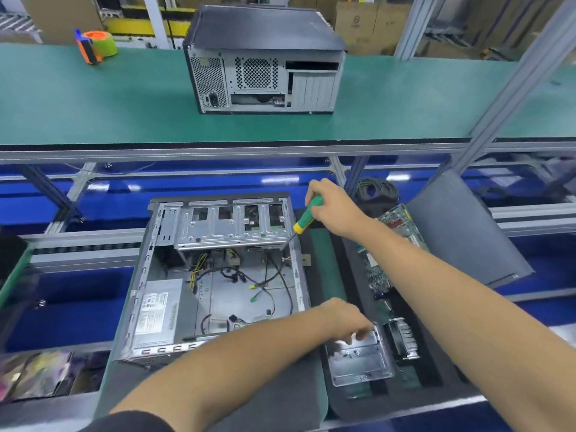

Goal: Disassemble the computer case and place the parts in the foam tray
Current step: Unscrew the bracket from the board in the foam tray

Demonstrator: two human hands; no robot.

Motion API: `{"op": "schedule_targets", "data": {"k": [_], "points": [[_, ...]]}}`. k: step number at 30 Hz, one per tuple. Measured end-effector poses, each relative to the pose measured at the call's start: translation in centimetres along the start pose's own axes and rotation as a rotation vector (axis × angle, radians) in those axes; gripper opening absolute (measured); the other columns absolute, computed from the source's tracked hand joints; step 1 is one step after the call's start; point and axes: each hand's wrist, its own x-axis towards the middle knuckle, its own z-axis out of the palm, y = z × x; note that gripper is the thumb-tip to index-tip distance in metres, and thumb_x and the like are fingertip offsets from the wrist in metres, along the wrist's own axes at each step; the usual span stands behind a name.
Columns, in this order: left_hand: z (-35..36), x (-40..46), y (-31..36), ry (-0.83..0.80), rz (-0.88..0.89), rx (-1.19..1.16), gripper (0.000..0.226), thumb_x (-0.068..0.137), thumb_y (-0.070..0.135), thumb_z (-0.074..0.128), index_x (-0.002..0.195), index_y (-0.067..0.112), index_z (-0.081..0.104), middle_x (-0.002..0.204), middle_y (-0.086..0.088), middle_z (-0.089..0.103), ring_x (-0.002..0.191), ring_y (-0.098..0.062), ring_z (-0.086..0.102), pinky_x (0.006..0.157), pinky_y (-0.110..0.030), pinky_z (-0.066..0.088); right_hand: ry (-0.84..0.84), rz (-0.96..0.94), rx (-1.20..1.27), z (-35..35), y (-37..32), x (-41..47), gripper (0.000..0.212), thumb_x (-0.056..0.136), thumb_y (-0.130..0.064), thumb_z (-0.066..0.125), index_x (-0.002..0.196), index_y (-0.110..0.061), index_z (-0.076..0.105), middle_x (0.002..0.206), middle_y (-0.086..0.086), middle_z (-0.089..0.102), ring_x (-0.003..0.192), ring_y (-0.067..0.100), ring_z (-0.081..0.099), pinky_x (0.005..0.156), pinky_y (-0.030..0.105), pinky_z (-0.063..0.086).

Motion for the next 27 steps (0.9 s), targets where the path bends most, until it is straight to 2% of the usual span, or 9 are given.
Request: {"op": "schedule_targets", "data": {"k": [5, 8, 12, 15, 18, 21, 23, 24, 27], "points": [[0.4, 1.0, 0.4, -0.147, -0.174, -0.071, 0.030, 0.095, 0.022, 0.072, 0.123, 0.019, 0.060, 0.117, -0.001, 0.070, 0.108, -0.023, 0.064, 0.082, -0.039, 0.051, -0.022, -0.014, -0.014, 0.1, 0.0, -0.5, 0.020, 0.088, 0.003, 0.053, 0.091, -0.016, 0.056, 0.094, -0.002, 0.045, 0.072, 0.019, 0.045, 0.061, 0.031, 0.043], [-0.5, 0.6, -0.1, -0.099, -0.196, -0.044, 0.026, 0.103, 0.037, 0.059, 0.125, 0.023, 0.060, 0.121, 0.000, 0.068, 0.112, -0.024, 0.063, 0.088, -0.042, 0.053, -0.031, -0.016, -0.019, -0.1, 0.1, -0.7, 0.019, 0.089, 0.002, 0.053, 0.092, -0.016, 0.056, 0.096, 0.001, 0.046, 0.072, 0.020, 0.045, 0.063, 0.036, 0.046], [-3.2, -1.8, -1.7, 0.254, -0.113, -0.162, 0.019, 0.103, 0.039, 0.056, 0.116, 0.027, 0.063, 0.111, 0.006, 0.072, 0.107, -0.020, 0.059, 0.083, -0.038, 0.049, 0.008, -0.006, 0.079, -0.6, 1.0, -0.6, 0.015, 0.089, 0.000, 0.057, 0.092, -0.015, 0.057, 0.095, 0.001, 0.049, 0.065, 0.016, 0.048, 0.054, 0.026, 0.044], [-4.4, -5.4, -4.1, 0.561, -0.084, -0.276, 0.015, 0.102, 0.037, 0.057, 0.106, 0.025, 0.066, 0.097, 0.009, 0.069, 0.099, -0.017, 0.052, 0.082, -0.038, 0.044, 0.116, 0.106, 0.323, -0.1, 2.2, -0.5, 0.009, 0.087, 0.001, 0.059, 0.092, -0.007, 0.059, 0.083, 0.008, 0.062, 0.056, 0.012, 0.060, 0.053, 0.025, 0.054], [-3.4, -8.5, -6.6, 0.916, -0.304, -0.447, 0.015, 0.102, 0.038, 0.059, 0.100, 0.024, 0.065, 0.092, 0.016, 0.061, 0.095, -0.014, 0.046, 0.087, -0.040, 0.041, 0.222, 0.246, 0.577, 2.0, 3.6, -1.2, 0.008, 0.090, -0.003, 0.062, 0.086, -0.003, 0.055, 0.072, 0.006, 0.068, 0.059, 0.020, 0.068, 0.058, 0.033, 0.061], [-2.5, -10.6, -8.5, 1.266, -0.636, -0.385, 0.034, 0.094, 0.031, 0.073, 0.122, 0.017, 0.059, 0.118, 0.003, 0.051, 0.111, -0.017, 0.044, 0.100, -0.034, 0.040, 0.303, 0.362, 0.691, 5.1, 4.5, -2.3, 0.016, 0.095, -0.013, 0.060, 0.082, -0.007, 0.054, 0.080, 0.006, 0.068, 0.054, 0.020, 0.066, 0.056, 0.035, 0.058], [-2.7, -11.4, -9.8, 1.303, -0.728, -0.357, 0.060, 0.088, 0.025, 0.081, 0.139, 0.012, 0.052, 0.133, -0.007, 0.046, 0.123, -0.020, 0.042, 0.109, -0.032, 0.038, 0.337, 0.419, 0.728, 6.8, 4.3, -2.8, 0.017, 0.096, -0.017, 0.058, 0.081, -0.010, 0.056, 0.077, 0.006, 0.067, 0.049, 0.018, 0.060, 0.051, 0.033, 0.053], [-3.0, -11.7, -10.4, 1.278, -0.739, -0.349, 0.063, 0.089, 0.026, 0.080, 0.144, 0.013, 0.052, 0.136, -0.008, 0.047, 0.125, -0.021, 0.043, 0.110, -0.033, 0.038, 0.339, 0.444, 0.763, 7.5, 4.0, -2.9, 0.015, 0.095, -0.017, 0.056, 0.082, -0.011, 0.057, 0.072, 0.007, 0.066, 0.047, 0.018, 0.058, 0.047, 0.032, 0.050], [-3.7, -11.8, -11.2, 1.078, -0.689, -0.246, 0.039, 0.095, 0.033, 0.069, 0.132, 0.022, 0.063, 0.122, -0.001, 0.063, 0.115, -0.025, 0.056, 0.102, -0.038, 0.042, 0.323, 0.522, 0.873, 9.0, 2.7, -3.0, 0.010, 0.095, -0.015, 0.051, 0.087, -0.011, 0.056, 0.065, 0.012, 0.060, 0.042, 0.017, 0.050, 0.040, 0.026, 0.040]]}}
